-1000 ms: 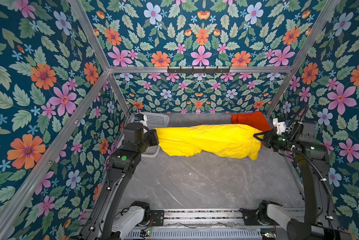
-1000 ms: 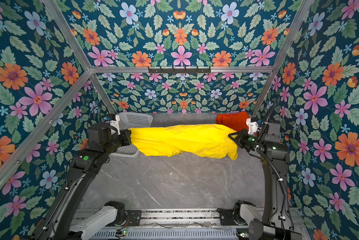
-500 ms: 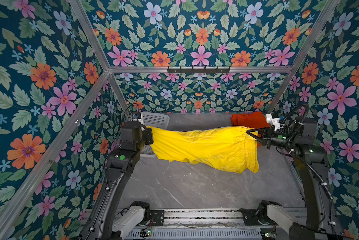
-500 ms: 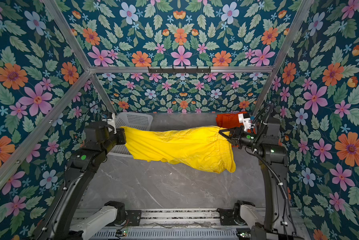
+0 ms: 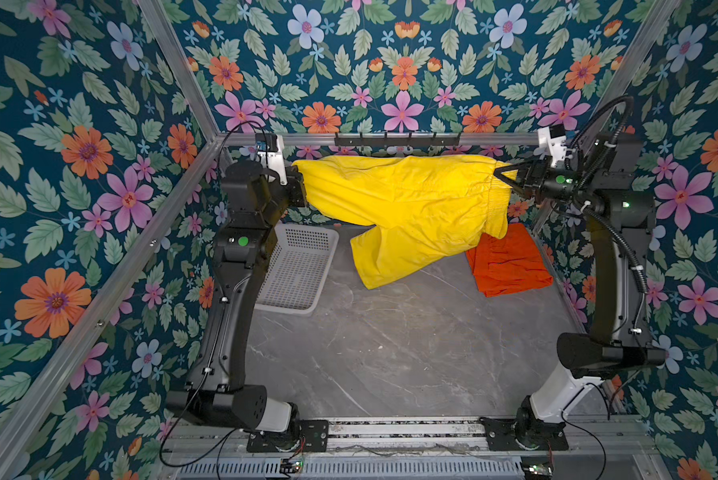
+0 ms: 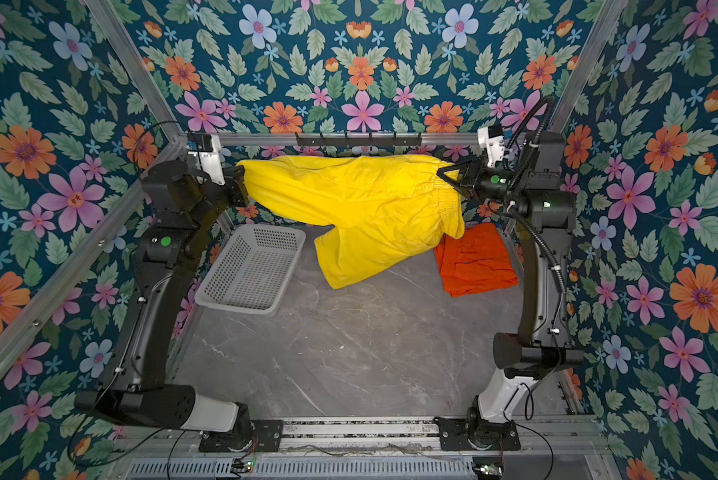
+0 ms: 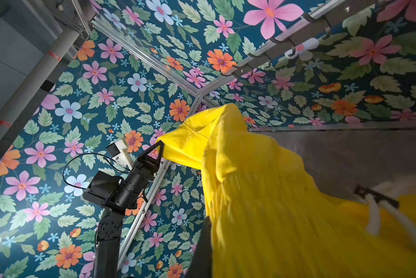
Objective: Fold and stack the shorts
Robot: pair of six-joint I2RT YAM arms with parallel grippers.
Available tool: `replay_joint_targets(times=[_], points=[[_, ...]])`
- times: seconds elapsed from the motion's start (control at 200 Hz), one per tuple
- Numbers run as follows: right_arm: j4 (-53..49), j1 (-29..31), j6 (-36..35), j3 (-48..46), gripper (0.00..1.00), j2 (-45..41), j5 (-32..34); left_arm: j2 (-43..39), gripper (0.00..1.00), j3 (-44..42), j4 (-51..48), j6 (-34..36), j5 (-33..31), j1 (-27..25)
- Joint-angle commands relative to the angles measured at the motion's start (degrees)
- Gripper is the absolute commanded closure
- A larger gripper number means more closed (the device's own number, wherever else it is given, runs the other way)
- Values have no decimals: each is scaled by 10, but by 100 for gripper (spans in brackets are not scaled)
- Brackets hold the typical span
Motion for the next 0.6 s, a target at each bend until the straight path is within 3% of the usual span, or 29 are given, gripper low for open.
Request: replay_joint_targets(times=[0.0, 0.085, 0.26, 0.44, 0.595], points=[[26, 0, -16, -172, 100, -90, -25, -71, 100, -103, 21, 24, 2, 0], [73, 0, -9, -347, 100, -168, -27, -130, 100, -206, 6, 23, 5, 0], [54, 0, -21, -623, 100, -263, -10, -210, 100, -392, -28, 2, 20, 0], [26, 0, -3, -804, 100, -315, 11, -265, 100, -507, -46, -21, 9, 0], [15, 0, 25, -883, 100, -346, 26, -299, 100, -540, -69, -37, 1, 0]])
